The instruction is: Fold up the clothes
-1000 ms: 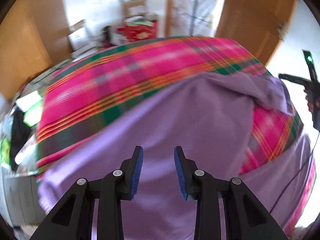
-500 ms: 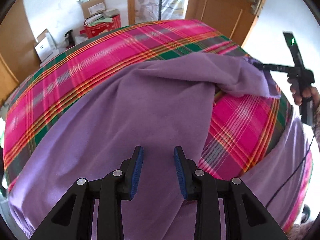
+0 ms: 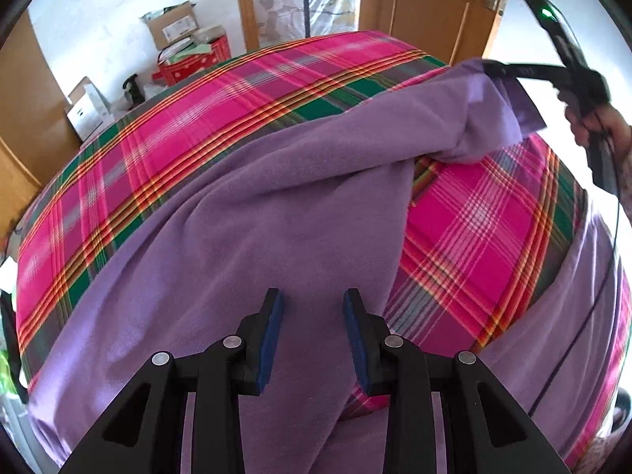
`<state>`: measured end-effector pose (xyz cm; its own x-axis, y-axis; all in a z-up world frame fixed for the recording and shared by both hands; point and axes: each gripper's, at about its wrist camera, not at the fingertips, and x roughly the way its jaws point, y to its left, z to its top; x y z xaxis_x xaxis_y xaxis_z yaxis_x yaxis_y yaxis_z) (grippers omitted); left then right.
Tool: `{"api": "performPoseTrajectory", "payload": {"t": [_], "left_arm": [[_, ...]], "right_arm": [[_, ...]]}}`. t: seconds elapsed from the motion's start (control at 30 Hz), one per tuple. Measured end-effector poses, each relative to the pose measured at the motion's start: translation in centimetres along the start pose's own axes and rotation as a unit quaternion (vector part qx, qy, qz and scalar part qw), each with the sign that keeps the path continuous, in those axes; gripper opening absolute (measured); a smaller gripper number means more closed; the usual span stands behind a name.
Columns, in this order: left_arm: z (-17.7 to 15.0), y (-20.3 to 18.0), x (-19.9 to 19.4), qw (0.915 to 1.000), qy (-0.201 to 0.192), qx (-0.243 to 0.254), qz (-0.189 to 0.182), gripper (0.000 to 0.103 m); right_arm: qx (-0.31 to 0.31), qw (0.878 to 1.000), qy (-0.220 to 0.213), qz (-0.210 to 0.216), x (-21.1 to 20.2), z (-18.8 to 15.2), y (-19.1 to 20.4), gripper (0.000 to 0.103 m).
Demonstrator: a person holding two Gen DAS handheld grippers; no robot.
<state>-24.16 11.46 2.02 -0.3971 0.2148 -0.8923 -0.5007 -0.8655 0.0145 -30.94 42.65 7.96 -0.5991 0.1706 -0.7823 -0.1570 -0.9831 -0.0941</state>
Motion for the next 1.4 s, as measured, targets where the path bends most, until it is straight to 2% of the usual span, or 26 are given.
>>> {"api": "performPoseTrajectory", "payload": {"t": [0.33,0.47,0.57,0.67,0.77,0.93,1.0,1.1,1.17,1.2,1.23,1.33,1.4], "left_arm": [[-0.1,-2.6,0.9,0.998,0.003,0.06,0.018,0.034],[0.1,-3.2,1.2,0.9975,0.011,0.062,0.033,0.034],[0.3,-3.6,1.5,0.9971,0.012,0.068,0.034,0.034],[0.3,-4.1,1.5,0.9968,0.011,0.071,0.037,0.041],[0.3,-4.8,1.6,0.9951,0.006,0.085,0.049,0.042],[0.7,-4.7,1.8,0.9965,0.002,0.07,0.046,0.042],[0.6,-4.5,1.8,0.9971,-0.001,0.063,0.044,0.043],[0.5,-4.3,1.8,0.9979,-0.003,0.05,0.042,0.043],[0.5,-4.4,1.8,0.9979,-0.006,0.05,0.041,0.041],[0.4,-4.4,1.8,0.9979,-0.007,0.051,0.04,0.035],[0.4,-4.4,1.7,0.9978,-0.009,0.051,0.04,0.025],[0.3,-4.4,1.4,0.9977,-0.015,0.048,0.045,0.01],[0.2,-4.4,1.1,0.9976,-0.019,0.046,0.048,0.007]], "right_arm": [[-0.065,0.995,-0.023,-0.073,2.7,4.3,3.3,0.011],[-0.082,0.99,-0.026,-0.11,4.1,5.3,4.0,0.011],[-0.074,0.991,-0.013,-0.108,5.3,5.5,3.6,0.011],[-0.053,0.994,-0.006,-0.095,6.0,5.3,2.8,0.011],[-0.036,0.996,0.004,-0.084,6.4,4.9,2.0,0.011],[0.013,0.999,-0.005,-0.045,4.8,3.8,0.0,0.012],[0.028,0.999,-0.013,-0.029,3.8,3.3,-0.9,0.019],[0.053,0.998,-0.013,0.003,2.4,2.2,-2.4,0.023],[0.07,0.997,-0.007,0.013,2.0,1.2,-3.7,0.025],[0.079,0.997,-0.003,0.018,1.8,0.8,-4.2,0.028],[0.09,0.995,0.003,0.03,1.8,0.2,-4.9,0.029],[0.119,0.992,0.016,0.049,2.1,-1.4,-6.4,0.032],[0.146,0.987,0.028,0.063,2.5,-2.4,-7.3,0.032]]}}
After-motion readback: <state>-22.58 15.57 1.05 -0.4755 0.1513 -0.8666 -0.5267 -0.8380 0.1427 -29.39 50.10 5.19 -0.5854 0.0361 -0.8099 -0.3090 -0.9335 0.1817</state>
